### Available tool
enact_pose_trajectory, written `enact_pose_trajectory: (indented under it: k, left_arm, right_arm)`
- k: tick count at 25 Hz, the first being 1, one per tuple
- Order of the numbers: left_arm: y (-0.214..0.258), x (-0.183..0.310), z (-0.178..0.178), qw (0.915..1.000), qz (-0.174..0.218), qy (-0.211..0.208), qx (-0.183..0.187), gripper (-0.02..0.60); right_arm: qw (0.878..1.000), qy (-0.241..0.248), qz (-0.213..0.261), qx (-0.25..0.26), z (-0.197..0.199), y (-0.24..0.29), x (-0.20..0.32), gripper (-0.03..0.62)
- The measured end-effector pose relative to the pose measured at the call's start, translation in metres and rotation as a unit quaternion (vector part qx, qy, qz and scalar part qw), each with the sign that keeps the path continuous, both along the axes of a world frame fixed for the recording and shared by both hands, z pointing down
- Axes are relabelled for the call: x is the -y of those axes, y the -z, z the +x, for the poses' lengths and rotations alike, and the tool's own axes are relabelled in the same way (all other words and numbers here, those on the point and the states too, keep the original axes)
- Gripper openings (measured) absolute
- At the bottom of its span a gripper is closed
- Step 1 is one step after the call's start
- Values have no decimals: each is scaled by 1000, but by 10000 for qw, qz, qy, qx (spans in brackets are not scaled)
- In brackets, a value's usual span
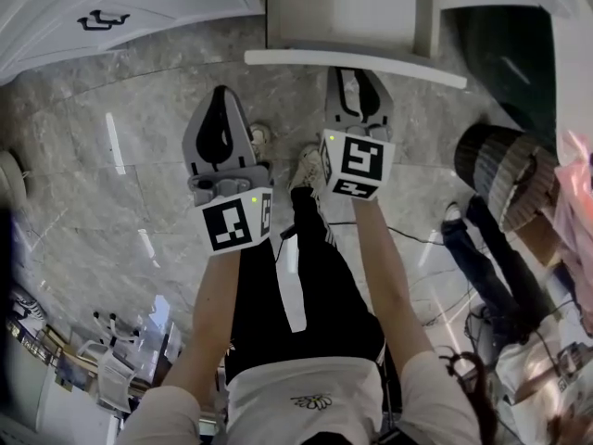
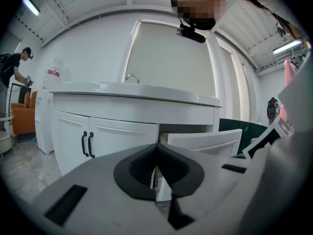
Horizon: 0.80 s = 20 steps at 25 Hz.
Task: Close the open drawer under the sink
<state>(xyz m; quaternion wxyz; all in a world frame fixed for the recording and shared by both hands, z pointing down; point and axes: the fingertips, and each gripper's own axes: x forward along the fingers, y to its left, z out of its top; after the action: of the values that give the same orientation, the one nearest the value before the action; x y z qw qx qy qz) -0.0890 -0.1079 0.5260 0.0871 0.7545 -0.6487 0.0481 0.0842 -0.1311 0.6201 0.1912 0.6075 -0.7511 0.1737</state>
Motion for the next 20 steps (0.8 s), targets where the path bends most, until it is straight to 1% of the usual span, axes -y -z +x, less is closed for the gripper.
enact_pose_trajectory:
  k: [3,6,9,11,14,17,20]
  left_arm:
    - [-2,3,-1,10000,22,24,16,21]
    - [-2,6,1,10000,54,70,-28,21]
    - [6,12,5,9998,178,47,-97,21]
    - [12,16,5,9995,268,69,-120,21]
    - [17,23,-2,9991,354,157,-192,21]
    - [18,28,-7,9990,401,173,-108,21]
    - [17,36,-9,9989,419,206,-48,21]
  right_arm:
    - [10000,-22,28,2,0,2,1,143]
    - [9999,-72,23,149,1,4,2,143]
    - [9996,-197,74,202,8,9,10,143]
    - [9995,-252,78,150,12,10,16,143]
    - [9998,-196,81,29,11,9,19,143]
    - [9997,-109,136,-168,8,9,25,143]
    - [9995,-106,172,-238,10,11,37,143]
